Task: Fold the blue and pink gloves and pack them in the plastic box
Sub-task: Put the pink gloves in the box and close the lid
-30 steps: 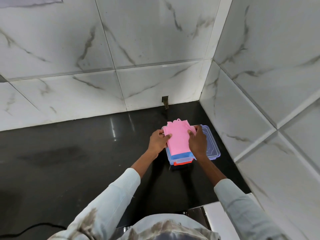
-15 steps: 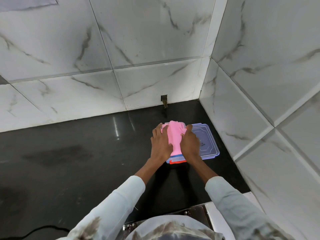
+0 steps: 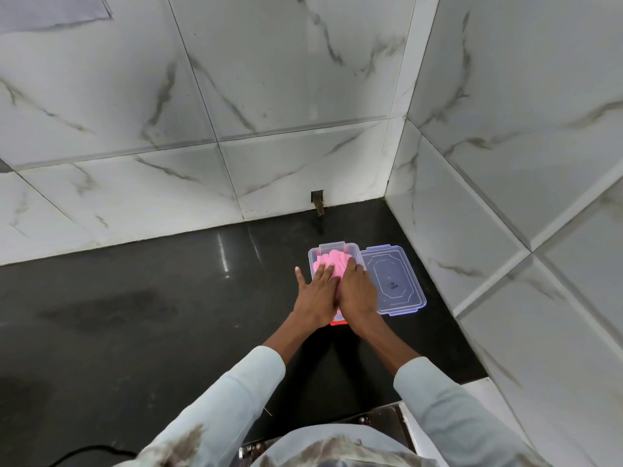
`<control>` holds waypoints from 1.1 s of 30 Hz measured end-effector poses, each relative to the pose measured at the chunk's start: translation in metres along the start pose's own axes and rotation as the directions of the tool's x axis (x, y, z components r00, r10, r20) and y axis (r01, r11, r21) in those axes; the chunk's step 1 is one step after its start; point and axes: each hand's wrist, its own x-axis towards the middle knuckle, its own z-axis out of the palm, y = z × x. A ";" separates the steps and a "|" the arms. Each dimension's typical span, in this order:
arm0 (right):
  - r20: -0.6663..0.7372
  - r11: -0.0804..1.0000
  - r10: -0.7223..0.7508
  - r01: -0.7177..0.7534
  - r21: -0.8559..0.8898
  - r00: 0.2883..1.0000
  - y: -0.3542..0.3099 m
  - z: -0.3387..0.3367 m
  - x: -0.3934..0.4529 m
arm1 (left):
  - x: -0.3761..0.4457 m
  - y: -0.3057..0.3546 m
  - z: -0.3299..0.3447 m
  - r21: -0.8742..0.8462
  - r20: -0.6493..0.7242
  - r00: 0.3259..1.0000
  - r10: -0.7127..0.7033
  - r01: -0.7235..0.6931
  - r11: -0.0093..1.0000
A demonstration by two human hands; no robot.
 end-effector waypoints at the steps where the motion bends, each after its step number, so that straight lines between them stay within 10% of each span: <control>1: -0.041 0.998 -0.024 0.022 -0.061 0.999 -0.001 0.001 -0.002 | 0.001 0.000 -0.002 -0.001 -0.001 1.000 0.001 -0.001 1.000; 7: 0.076 0.948 -0.208 0.221 -0.230 0.975 0.009 0.014 -0.010 | 0.005 -0.006 0.002 0.015 0.025 1.000 0.010 -0.010 1.000; 18: 0.430 0.967 -0.021 0.128 -0.220 0.902 -0.002 0.001 0.031 | 0.020 -0.014 -0.005 0.021 0.031 0.999 -0.031 0.031 0.999; 25: 0.338 0.988 -0.104 0.135 -0.070 0.935 0.000 -0.014 0.027 | 0.025 -0.007 -0.007 -0.073 -0.056 0.995 -0.081 0.077 0.994; 30: -0.282 0.965 0.201 -0.142 0.219 0.938 0.020 -0.040 0.016 | 0.002 -0.025 0.009 -0.394 -0.322 0.936 -0.143 0.005 0.919; 33: -0.127 0.933 0.087 -0.036 0.359 0.988 0.064 -0.048 0.019 | -0.007 -0.029 0.018 -0.655 -0.346 0.873 -0.342 0.036 0.754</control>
